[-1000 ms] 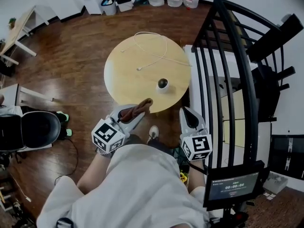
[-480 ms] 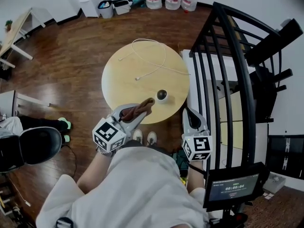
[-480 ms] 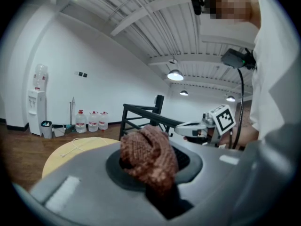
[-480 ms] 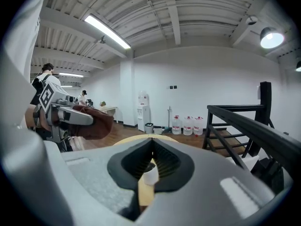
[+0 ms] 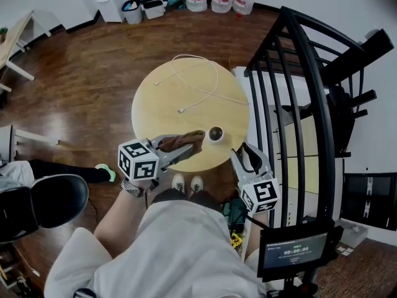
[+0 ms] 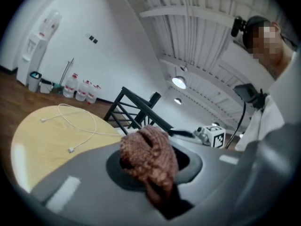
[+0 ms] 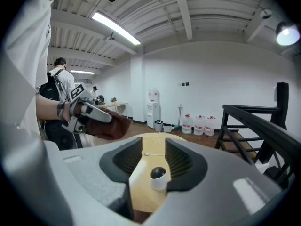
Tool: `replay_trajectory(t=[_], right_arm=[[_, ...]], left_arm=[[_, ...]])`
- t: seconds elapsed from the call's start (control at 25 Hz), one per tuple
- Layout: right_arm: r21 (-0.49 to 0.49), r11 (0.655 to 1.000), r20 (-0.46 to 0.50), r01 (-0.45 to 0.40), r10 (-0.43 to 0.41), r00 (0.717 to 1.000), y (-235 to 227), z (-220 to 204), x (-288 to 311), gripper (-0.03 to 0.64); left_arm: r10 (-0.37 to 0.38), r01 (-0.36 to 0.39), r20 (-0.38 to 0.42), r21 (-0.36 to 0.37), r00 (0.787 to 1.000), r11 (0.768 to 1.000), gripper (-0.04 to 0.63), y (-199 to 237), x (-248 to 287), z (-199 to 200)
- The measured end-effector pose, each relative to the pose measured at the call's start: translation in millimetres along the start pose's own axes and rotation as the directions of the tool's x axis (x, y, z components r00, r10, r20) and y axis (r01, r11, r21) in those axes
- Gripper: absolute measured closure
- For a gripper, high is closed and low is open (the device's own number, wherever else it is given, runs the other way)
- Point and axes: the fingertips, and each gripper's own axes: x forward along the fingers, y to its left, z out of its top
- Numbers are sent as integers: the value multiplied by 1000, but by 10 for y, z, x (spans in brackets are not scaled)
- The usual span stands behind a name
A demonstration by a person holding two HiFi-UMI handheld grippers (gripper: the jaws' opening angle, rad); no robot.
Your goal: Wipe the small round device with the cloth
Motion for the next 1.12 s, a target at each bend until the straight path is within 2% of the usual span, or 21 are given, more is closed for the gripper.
replay_trajectory(t=[0.16, 0.28, 0.4, 0.52, 0.6, 0.68, 0.76, 0.84, 1.0, 1.12], right_arm=[[-56, 997, -135, -52, 44, 990, 88, -271, 231, 389], [-124, 989, -248, -86, 53, 967, 145, -535, 441, 324], [-170, 977, -343, -126, 62, 937, 111, -829, 666, 289], [-219, 959, -422, -181, 75, 904, 47, -1130, 864, 272], [-199, 960, -444, -199, 93, 891, 68, -1370, 973, 261], [-176, 960, -461, -216, 113, 880, 179, -1588, 1041, 258], [-189, 950, -481, -249, 131, 867, 345, -1674, 1044, 252], [-217, 932, -496, -291, 152, 855, 509, -1682, 996, 250], [-276, 890, -492, -363, 193, 849, 633, -1713, 1081, 250], [-277, 891, -474, -361, 200, 858, 643, -1697, 1167, 250]], left_arm=[[-63, 61, -22, -68, 998, 996, 503, 247, 58, 58], [-102, 97, -41, -116, 994, 988, 503, 457, 164, 22], [-134, 120, -71, -175, 988, 977, 503, 657, 375, -65], [-175, 145, -87, -276, 981, 950, 505, 782, 622, -190], [-219, 173, -101, -341, 971, 924, 505, 842, 737, -340], [-252, 192, -111, -385, 961, 903, 506, 873, 759, -505], [-267, 194, -129, -409, 955, 891, 506, 821, 695, -617], [-275, 185, -176, -405, 945, 896, 508, 698, 620, -698], [-264, 160, -281, -344, 923, 925, 509, 606, 657, -797], [-251, 145, -319, -320, 914, 936, 509, 592, 706, -796]])
